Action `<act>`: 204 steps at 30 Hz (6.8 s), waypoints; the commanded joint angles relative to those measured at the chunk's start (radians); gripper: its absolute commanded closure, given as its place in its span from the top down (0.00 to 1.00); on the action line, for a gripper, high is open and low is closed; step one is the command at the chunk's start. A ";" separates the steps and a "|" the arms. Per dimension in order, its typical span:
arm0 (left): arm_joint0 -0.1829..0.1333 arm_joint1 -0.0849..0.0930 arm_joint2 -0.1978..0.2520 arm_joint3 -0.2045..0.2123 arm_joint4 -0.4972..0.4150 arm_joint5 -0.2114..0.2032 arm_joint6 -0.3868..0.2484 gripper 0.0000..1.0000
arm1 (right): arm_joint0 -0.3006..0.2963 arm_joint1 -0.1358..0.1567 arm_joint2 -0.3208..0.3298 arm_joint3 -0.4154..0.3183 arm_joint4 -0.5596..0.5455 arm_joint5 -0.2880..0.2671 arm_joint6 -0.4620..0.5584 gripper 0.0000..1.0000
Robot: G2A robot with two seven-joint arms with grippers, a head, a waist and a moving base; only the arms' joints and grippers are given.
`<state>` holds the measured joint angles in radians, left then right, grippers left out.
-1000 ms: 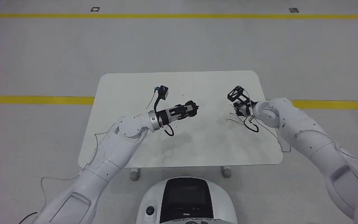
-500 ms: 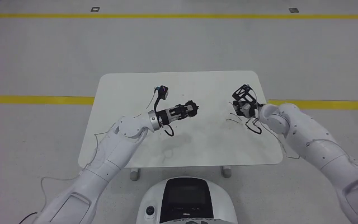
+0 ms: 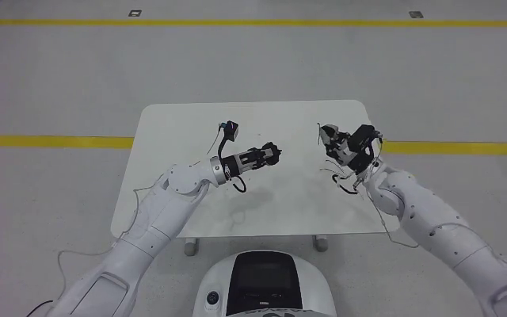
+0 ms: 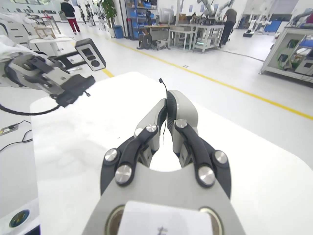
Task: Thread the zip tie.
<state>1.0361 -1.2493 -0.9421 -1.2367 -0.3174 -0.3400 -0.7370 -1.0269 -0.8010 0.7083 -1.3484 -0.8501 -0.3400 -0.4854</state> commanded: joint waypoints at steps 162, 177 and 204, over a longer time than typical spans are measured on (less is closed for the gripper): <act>0.096 -0.094 0.061 -0.058 0.025 0.000 0.281 0.00 | -0.191 -0.265 0.060 0.064 0.033 0.000 -0.490 0.00; 0.096 -0.094 0.061 -0.058 0.025 0.000 0.281 0.00 | -0.189 -0.263 0.053 0.062 0.029 0.000 -0.492 0.00; 0.096 -0.094 0.061 -0.058 0.025 0.000 0.281 0.00 | -0.191 -0.257 0.062 0.053 0.026 0.000 -0.481 0.00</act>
<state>1.1317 -1.3437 -0.8811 -1.2945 -0.2922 -0.3400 -0.4563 -1.2181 -1.0583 0.7701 -1.2953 -0.8247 -0.3400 -0.9672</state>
